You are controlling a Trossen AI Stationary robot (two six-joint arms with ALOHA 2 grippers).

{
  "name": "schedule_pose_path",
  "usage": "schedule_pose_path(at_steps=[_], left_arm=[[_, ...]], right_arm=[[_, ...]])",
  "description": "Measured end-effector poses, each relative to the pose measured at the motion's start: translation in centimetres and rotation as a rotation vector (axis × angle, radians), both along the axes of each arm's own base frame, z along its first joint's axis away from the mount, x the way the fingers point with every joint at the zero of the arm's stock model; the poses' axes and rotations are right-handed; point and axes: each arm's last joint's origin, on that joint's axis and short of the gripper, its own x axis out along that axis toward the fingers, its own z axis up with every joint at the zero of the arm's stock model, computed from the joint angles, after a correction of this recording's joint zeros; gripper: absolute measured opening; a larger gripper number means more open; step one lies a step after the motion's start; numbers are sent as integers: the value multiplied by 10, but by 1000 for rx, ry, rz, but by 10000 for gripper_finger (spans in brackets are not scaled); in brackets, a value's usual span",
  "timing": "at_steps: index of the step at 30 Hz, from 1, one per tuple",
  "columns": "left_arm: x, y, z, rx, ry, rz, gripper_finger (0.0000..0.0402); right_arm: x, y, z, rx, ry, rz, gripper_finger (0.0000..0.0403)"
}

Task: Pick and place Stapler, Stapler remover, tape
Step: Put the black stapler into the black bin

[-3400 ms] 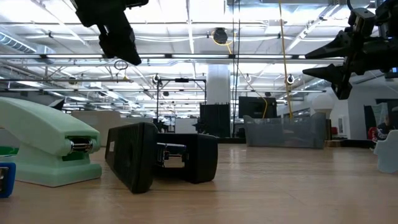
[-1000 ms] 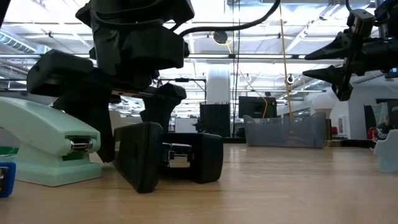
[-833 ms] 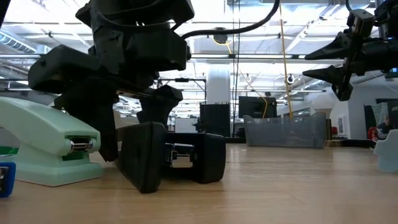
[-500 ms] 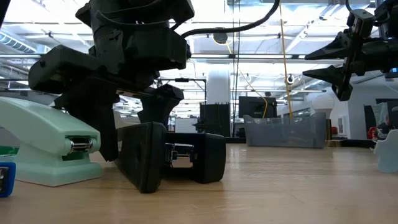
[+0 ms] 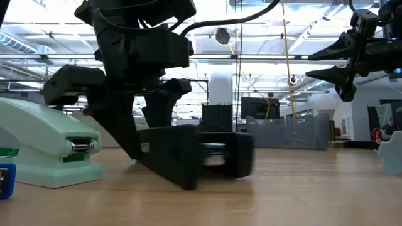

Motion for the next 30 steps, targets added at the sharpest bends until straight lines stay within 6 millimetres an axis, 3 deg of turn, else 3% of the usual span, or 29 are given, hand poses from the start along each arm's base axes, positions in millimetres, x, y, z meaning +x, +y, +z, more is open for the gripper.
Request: schedule_pose_path(at_steps=[6, 21, 30], left_arm=[[2, 0, 1, 0, -17, -12, 199], [6, 0, 2, 87, -75, -112, 270], [10, -2, 4, 79, -122, -211, 276]], right_arm=[[0, 0, 0, 0, 0, 0, 167], [0, 0, 0, 0, 0, 0, 167], [0, 0, 0, 0, 0, 0, 167]])
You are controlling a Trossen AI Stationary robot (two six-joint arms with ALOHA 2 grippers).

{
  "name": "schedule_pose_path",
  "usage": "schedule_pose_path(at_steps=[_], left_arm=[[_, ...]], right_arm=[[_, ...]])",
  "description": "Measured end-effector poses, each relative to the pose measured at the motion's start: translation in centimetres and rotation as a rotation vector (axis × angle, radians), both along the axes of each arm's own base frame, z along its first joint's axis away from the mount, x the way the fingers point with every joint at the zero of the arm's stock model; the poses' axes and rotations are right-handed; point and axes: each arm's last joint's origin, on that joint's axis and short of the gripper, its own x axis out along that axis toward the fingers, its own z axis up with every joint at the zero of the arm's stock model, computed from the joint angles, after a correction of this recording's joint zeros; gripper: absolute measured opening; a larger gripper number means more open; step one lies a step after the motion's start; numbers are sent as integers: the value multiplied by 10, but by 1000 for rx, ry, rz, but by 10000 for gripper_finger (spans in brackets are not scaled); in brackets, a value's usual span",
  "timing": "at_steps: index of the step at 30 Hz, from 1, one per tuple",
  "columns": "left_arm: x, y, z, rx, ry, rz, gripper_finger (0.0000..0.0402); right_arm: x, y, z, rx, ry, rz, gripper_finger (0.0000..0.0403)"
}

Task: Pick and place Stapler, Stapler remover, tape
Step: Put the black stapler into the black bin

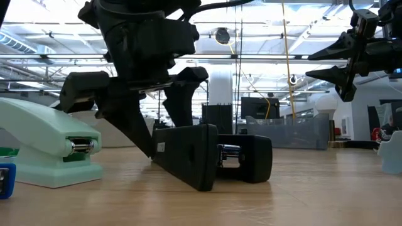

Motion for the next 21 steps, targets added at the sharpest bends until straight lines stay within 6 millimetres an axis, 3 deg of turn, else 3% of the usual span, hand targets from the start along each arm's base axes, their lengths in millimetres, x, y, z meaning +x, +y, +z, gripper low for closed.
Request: schedule_pose_path(at_steps=[8, 15, 21], left_arm=[[2, 2, 1, 4, -16, -105, 261], [12, 5, -14, -24, -24, -95, 255], [11, 5, -12, -27, -28, -88, 236]], right_arm=[[0, 0, 0, 0, 0, 0, 167], [0, 0, 0, 1, 4, 0, 167], [1, 0, -2, 12, 19, -1, 167]])
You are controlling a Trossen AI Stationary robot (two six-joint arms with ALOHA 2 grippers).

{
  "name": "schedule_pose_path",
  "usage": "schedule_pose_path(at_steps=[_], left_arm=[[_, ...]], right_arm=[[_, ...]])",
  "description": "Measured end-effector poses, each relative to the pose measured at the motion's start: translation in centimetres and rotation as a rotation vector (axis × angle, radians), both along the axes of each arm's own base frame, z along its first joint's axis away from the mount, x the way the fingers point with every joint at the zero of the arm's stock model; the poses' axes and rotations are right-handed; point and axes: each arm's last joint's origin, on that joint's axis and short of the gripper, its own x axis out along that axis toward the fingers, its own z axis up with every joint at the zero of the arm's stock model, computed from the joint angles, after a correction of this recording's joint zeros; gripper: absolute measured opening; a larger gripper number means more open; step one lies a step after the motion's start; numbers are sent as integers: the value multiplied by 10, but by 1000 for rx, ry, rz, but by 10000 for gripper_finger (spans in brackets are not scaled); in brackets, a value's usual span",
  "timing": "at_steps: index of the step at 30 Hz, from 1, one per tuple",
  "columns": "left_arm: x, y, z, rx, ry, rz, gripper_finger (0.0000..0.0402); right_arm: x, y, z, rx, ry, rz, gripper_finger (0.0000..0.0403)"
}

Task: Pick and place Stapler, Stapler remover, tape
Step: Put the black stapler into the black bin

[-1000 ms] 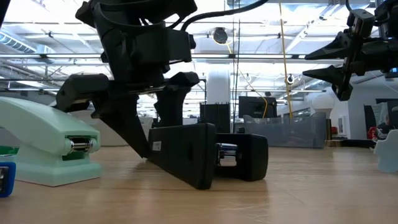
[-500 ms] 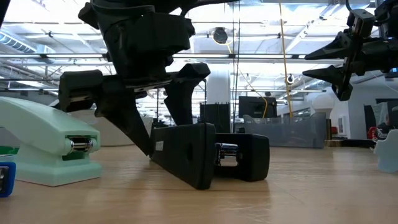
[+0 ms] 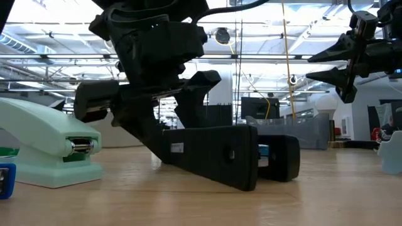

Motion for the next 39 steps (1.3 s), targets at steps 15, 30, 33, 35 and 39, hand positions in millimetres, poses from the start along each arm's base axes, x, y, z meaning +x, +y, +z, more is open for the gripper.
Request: schedule_pose_path(at_steps=[15, 30, 33, 35, 39], left_arm=[[3, -1, 3, -10, -22, 34, 197], [3, 7, 24, 46, -130, 287, 185], [5, 10, 37, 67, -223, 350, 186], [5, 12, 47, 88, -276, 400, 183], [8, 16, 69, 131, -401, 489, 185]], right_arm=[[4, -2, -5, 56, 56, -31, 167], [10, 1, 10, -49, -76, 92, 167], [13, 2, 10, -28, -79, 145, 167], [15, 2, 11, -10, -90, 180, 167], [19, 3, 14, 7, -113, 216, 167]])
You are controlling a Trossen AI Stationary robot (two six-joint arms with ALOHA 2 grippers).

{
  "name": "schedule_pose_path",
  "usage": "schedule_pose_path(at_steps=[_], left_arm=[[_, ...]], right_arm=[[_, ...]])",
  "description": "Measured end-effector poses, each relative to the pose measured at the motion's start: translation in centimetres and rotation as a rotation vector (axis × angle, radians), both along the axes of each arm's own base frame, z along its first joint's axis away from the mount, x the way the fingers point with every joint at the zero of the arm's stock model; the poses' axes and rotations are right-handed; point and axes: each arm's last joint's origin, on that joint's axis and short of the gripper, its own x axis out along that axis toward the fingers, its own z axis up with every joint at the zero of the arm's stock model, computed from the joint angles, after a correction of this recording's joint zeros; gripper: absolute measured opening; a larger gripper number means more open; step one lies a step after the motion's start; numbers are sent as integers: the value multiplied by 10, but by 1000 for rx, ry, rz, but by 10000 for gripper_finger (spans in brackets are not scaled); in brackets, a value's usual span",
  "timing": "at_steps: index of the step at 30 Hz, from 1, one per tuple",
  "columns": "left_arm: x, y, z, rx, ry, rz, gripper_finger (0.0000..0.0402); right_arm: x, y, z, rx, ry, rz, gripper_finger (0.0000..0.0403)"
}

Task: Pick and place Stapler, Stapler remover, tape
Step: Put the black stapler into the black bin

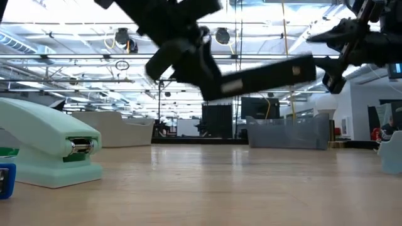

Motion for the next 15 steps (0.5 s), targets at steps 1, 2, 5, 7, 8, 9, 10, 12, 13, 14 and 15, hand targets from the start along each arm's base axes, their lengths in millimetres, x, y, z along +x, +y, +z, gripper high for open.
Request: schedule_pose_path(at_steps=[1, 2, 5, 7, 8, 9, 10, 12, 13, 14, 15], left_arm=[[1, 1, 6, 22, -27, 20, 186], [2, 1, 12, 40, -54, 30, 186], [7, 1, 25, 99, -90, 44, 183], [9, 2, 30, 142, -99, 62, 182], [10, 2, 33, 158, -106, 70, 182], [10, 2, 36, 171, -116, 88, 184], [11, 3, 38, 185, -125, 111, 185], [11, 5, 39, 225, -130, 155, 186], [10, 5, 39, 242, -129, 170, 185], [10, 6, 39, 259, -125, 181, 185], [10, 6, 40, 271, -125, 192, 183]], right_arm=[[1, 0, 2, -3, -16, 4, 167], [2, 0, 3, -6, -31, 8, 167], [6, 0, 9, -22, -91, 50, 167], [9, 0, 12, -27, -129, 64, 167], [10, 0, 15, -27, -151, 77, 167], [11, 0, 16, -25, -163, 85, 167], [12, 0, 17, -28, -175, 93, 168], [15, 0, 19, -37, -200, 115, 175], [15, 0, 20, -34, -211, 122, 181], [16, 0, 20, -31, -221, 131, 187], [17, 0, 21, -32, -231, 137, 194]])
